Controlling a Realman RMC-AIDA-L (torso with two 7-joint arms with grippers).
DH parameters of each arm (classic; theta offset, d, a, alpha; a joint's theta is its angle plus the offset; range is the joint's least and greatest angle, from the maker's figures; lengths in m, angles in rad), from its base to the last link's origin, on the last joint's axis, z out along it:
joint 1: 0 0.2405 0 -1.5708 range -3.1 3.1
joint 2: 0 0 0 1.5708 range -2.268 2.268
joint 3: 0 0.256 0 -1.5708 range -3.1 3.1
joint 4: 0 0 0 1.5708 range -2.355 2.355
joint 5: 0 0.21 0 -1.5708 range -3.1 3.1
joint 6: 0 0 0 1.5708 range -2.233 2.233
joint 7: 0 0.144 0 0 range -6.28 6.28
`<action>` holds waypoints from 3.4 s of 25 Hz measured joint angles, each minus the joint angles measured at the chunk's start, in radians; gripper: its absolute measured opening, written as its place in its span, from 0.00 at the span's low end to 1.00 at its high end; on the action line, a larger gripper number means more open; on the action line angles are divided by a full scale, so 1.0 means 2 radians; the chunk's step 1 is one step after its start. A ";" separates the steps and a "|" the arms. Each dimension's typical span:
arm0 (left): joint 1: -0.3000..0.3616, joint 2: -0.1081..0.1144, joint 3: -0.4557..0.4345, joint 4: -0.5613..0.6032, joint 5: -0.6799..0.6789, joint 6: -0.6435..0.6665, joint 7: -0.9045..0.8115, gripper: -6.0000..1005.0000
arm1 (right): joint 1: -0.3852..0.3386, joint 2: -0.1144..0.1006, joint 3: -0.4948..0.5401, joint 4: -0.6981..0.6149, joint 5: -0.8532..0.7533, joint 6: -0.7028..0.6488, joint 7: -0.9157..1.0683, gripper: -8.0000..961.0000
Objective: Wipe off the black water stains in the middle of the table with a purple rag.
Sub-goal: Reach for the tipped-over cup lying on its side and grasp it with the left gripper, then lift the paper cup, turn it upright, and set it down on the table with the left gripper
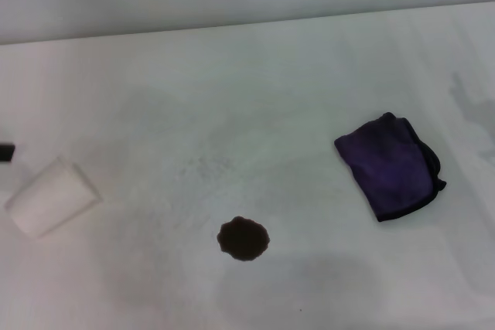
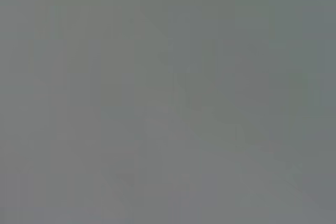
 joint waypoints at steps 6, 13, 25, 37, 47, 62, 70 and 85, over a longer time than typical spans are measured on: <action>-0.036 -0.018 0.009 -0.004 0.099 -0.014 0.004 0.89 | -0.003 0.001 -0.001 0.005 -0.001 0.005 0.000 0.91; -0.039 -0.040 0.044 -0.006 0.115 0.008 0.034 0.89 | -0.006 0.001 0.000 0.009 -0.002 0.009 0.000 0.91; -0.039 -0.061 0.074 -0.039 0.137 0.036 0.055 0.89 | -0.007 0.000 0.000 0.006 0.000 0.010 0.000 0.91; -0.040 -0.075 0.098 -0.079 0.140 0.108 0.080 0.89 | -0.008 0.000 0.000 0.004 0.000 0.008 0.000 0.91; -0.042 -0.079 0.098 -0.064 0.087 0.115 0.085 0.80 | -0.011 -0.001 0.000 0.004 0.002 0.007 -0.002 0.91; 0.016 -0.083 0.101 -0.203 -0.294 0.220 0.352 0.69 | -0.007 -0.001 0.000 -0.004 0.000 0.018 -0.001 0.91; 0.032 -0.084 0.097 -0.327 -0.391 0.221 0.494 0.69 | -0.011 -0.001 -0.001 -0.012 -0.001 0.018 -0.004 0.91; 0.052 -0.085 0.097 -0.461 -0.492 0.259 0.695 0.69 | -0.023 -0.002 -0.005 -0.016 -0.002 0.024 -0.005 0.91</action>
